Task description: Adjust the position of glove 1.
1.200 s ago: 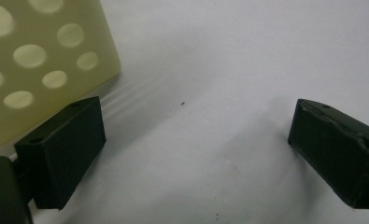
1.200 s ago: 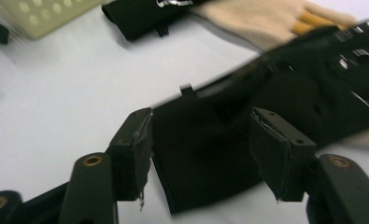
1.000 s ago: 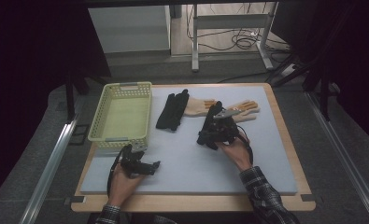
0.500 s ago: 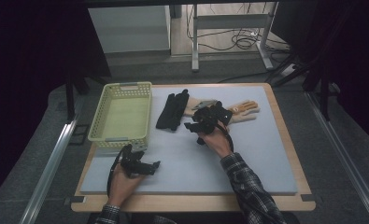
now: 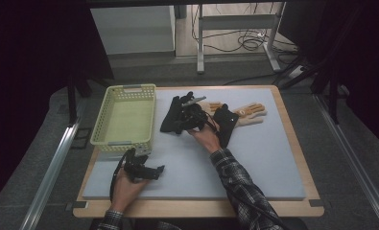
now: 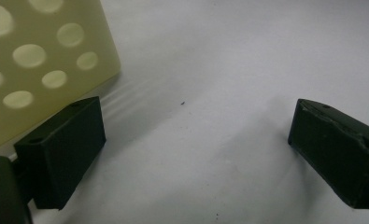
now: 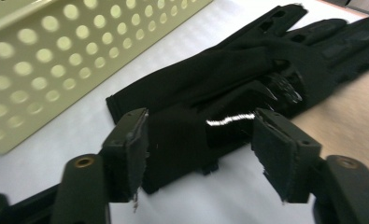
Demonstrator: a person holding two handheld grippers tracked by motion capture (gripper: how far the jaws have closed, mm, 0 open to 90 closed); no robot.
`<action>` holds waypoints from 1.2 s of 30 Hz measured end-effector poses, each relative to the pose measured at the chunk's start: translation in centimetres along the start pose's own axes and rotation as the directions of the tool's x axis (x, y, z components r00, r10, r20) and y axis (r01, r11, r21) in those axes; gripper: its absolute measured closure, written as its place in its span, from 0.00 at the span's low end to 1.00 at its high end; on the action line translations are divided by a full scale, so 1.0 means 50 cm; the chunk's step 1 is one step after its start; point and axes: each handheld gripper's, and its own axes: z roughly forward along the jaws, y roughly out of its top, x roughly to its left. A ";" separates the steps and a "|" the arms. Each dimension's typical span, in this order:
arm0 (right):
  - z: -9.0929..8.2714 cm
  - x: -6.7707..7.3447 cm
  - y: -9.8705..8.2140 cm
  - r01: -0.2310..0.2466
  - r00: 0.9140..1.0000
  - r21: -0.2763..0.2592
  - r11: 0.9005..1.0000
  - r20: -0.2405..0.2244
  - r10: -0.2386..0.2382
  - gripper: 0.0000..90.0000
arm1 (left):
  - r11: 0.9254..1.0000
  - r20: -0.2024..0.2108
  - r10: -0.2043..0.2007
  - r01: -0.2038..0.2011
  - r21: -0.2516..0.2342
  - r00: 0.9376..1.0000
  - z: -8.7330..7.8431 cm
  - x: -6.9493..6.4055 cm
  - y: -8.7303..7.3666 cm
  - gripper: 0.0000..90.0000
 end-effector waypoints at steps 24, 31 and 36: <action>0.037 0.011 -0.012 0.042 0.994 0.064 0.997 0.094 -0.048 0.97 | 1.000 0.001 0.004 -0.004 0.004 1.000 0.000 0.000 0.000 0.04; -0.013 0.023 -0.001 0.033 0.998 0.031 0.999 0.049 -0.034 0.97 | 1.000 0.000 0.005 -0.005 0.005 1.000 -0.001 0.000 0.000 0.04; -0.061 0.031 0.001 0.025 1.000 0.001 1.000 0.014 -0.025 0.97 | 1.000 0.000 0.006 -0.006 0.004 1.000 0.000 0.001 0.000 0.04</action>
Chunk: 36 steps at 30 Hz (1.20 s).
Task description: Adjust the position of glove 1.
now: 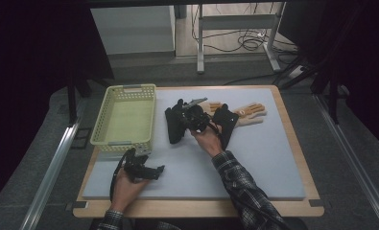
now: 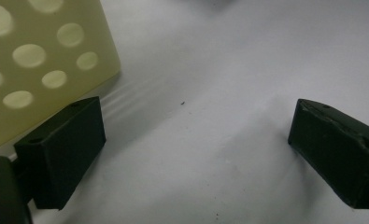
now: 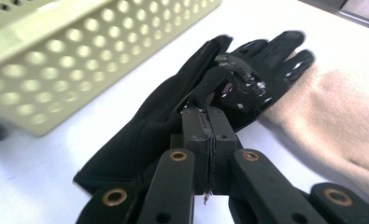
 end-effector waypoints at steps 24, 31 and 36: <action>-0.193 0.116 -0.191 0.015 0.995 -0.018 1.000 -0.098 -0.017 0.97 | 1.000 -0.002 -0.011 0.011 -0.008 1.000 0.001 -0.002 0.000 0.04; -0.177 0.094 -0.249 0.002 0.995 0.036 0.999 -0.100 0.001 0.69 | 1.000 -0.002 -0.006 0.006 -0.005 1.000 0.000 -0.001 0.000 0.04; -0.212 0.077 -0.244 0.050 0.997 0.016 0.999 -0.060 -0.049 0.57 | 1.000 -0.002 -0.006 0.006 -0.004 1.000 0.000 -0.002 0.000 0.04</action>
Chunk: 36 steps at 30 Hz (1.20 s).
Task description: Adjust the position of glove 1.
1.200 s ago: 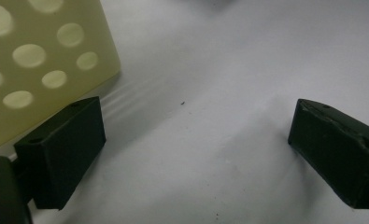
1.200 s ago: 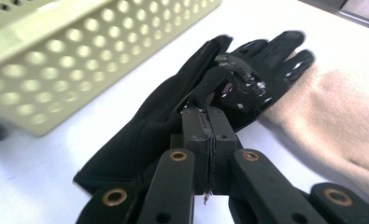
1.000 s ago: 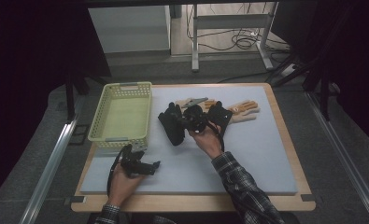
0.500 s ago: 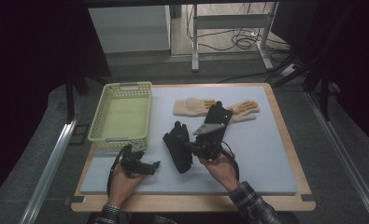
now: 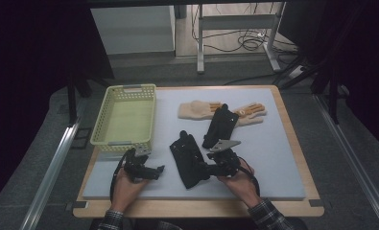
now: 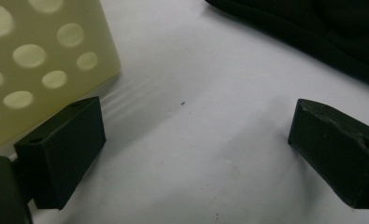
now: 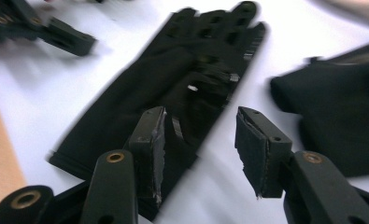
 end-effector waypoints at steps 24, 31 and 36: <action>0.045 0.051 -0.044 0.094 0.991 0.030 0.995 -0.094 -0.091 0.86 | 1.000 0.001 -0.001 0.001 -0.001 1.000 0.000 0.000 0.000 0.04; 0.058 0.068 -0.034 0.113 0.988 0.029 0.993 -0.112 -0.109 0.81 | 1.000 0.001 0.000 0.000 -0.001 1.000 0.000 0.000 0.000 0.05; 0.045 0.048 -0.043 0.093 0.992 0.031 0.995 -0.088 -0.090 0.76 | 1.000 -0.001 0.001 -0.001 -0.001 1.000 0.000 0.000 0.000 0.05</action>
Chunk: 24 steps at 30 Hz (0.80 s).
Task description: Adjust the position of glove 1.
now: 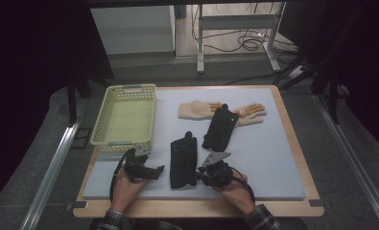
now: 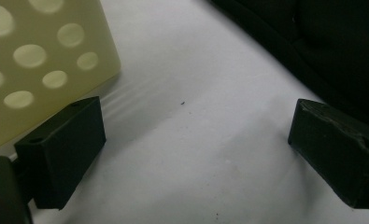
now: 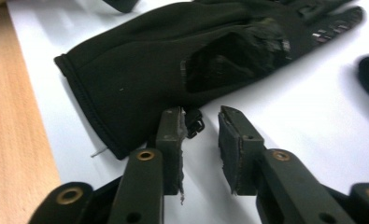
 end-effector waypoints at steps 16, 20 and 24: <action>-0.041 -0.050 -0.014 -0.041 0.998 -0.021 0.999 0.053 0.042 0.66 | 0.999 -0.058 -0.036 0.036 -0.007 0.998 -0.028 0.025 -0.028 0.03; -0.050 -0.063 -0.018 -0.053 0.996 -0.027 0.998 0.065 0.054 0.61 | 0.999 -0.041 -0.050 0.050 0.003 0.998 -0.026 0.029 -0.028 0.03; -0.060 -0.079 -0.020 -0.079 0.993 -0.035 0.996 0.085 0.082 0.58 | 0.999 -0.040 -0.051 0.052 0.003 0.998 -0.026 0.029 -0.028 0.03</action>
